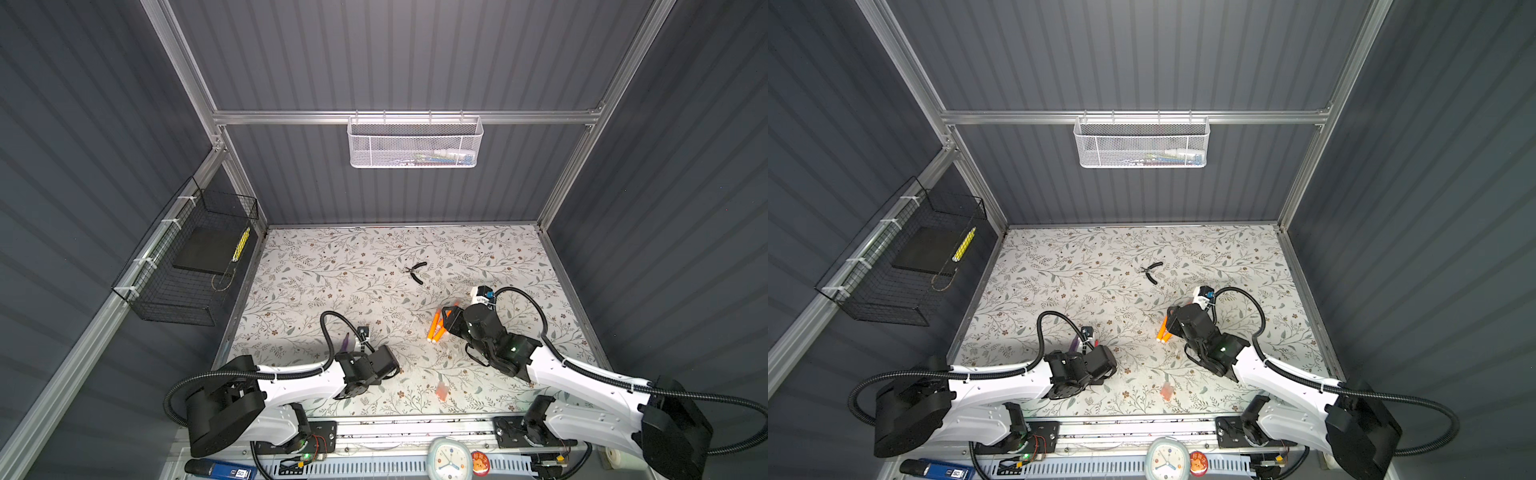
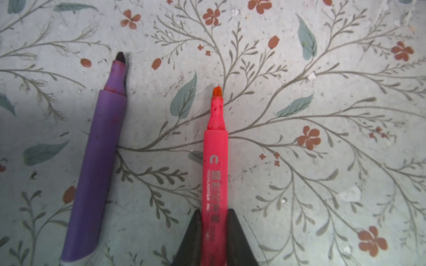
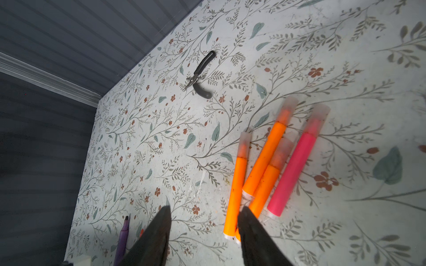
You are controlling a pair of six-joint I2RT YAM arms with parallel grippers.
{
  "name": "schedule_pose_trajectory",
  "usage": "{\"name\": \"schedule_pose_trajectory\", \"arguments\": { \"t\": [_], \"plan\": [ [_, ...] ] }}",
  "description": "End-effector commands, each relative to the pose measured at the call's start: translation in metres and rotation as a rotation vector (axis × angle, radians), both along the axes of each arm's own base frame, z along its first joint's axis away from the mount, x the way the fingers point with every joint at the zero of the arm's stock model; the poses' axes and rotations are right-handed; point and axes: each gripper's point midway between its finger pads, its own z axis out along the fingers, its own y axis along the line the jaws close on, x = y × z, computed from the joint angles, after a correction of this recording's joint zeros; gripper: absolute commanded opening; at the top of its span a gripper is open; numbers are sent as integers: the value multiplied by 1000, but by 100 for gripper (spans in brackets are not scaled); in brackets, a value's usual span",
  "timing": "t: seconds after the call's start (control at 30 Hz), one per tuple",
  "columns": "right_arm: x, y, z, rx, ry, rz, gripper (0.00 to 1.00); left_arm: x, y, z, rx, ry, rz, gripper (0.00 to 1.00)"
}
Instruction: Insert the pens into the pen caps
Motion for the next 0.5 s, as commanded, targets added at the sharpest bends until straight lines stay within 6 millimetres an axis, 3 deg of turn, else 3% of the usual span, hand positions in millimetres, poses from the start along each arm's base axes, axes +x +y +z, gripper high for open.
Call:
{"name": "schedule_pose_trajectory", "arguments": {
  "t": [0.0, 0.27, 0.47],
  "plan": [
    [-4, 6, 12, 66, -64, 13, 52, -1, -20, 7, -37, 20, -60, 7],
    [-27, 27, 22, 164, -146, 84, 55, 23, -98, 74, -262, -135, -275, 0],
    [-36, 49, 22, 248, -161, 147, 56, 24, -123, 101, -376, -233, -402, 0]
  ]
}}
